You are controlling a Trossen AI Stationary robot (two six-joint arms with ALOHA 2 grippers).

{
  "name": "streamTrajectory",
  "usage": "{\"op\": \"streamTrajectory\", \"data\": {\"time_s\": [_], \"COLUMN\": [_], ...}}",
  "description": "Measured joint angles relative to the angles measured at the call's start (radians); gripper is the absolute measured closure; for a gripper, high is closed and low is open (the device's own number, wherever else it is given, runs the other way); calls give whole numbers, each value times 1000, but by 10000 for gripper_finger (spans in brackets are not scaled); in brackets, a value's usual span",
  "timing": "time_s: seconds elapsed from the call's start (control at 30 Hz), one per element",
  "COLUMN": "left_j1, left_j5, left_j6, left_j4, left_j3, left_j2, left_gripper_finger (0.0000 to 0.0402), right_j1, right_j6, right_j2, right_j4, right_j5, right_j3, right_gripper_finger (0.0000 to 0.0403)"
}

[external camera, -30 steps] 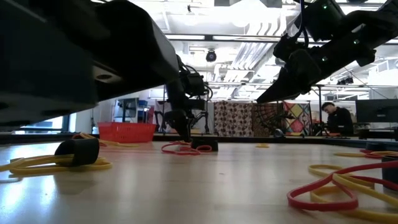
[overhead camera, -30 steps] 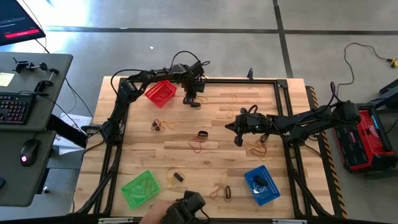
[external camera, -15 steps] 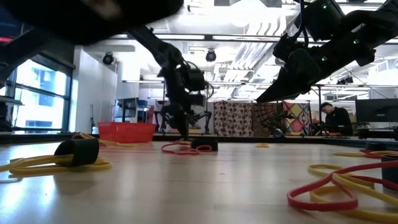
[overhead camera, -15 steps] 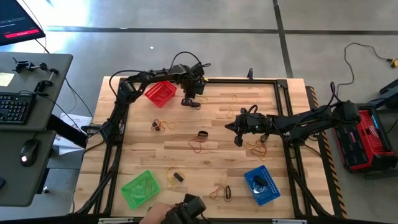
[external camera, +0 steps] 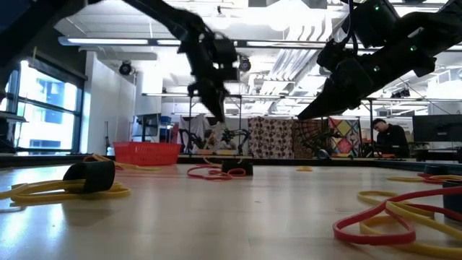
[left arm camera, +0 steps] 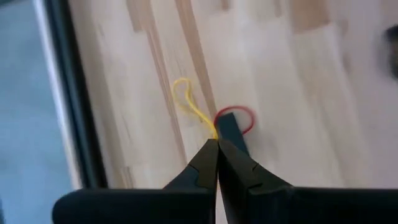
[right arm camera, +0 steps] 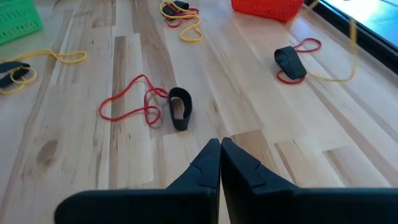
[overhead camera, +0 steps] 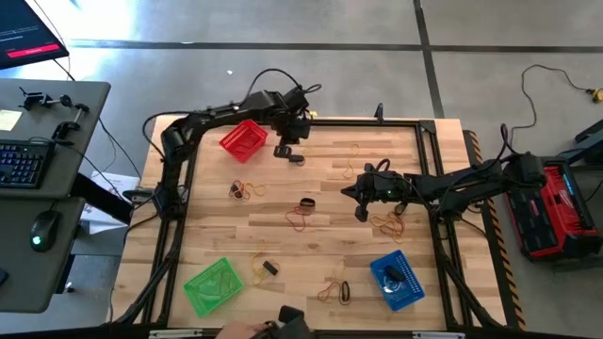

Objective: Sort rubber bands into baskets
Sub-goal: Put the yellow rubber band into the green basket

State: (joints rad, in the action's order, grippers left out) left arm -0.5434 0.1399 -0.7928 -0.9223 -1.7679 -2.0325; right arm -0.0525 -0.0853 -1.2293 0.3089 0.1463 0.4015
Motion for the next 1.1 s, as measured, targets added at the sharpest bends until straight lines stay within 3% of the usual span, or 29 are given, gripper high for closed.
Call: {"op": "streamTrajectory", "data": {"time_s": [0.3,0.43,0.6,1.1], "left_j1": [83,119,155,299], "left_j5": [20,95,177,175], "left_j6": [96,141,189,306], "left_j4": [-73,-74,-12,136], "left_j3": [5,47,144,455], "left_j2": [173,247,339,577], "left_gripper_finger": [401,401,401,401], "right_j1": [0,0,0,0], "right_j6": [7,7,7,7], "right_j2": [0,0,0,0], "right_j4": [-28,-28,-28,-28], "right_j5": [0,1,1,1], "right_j3": [0,0,0,0], "right_gripper_finger": [402,402,402,402]}}
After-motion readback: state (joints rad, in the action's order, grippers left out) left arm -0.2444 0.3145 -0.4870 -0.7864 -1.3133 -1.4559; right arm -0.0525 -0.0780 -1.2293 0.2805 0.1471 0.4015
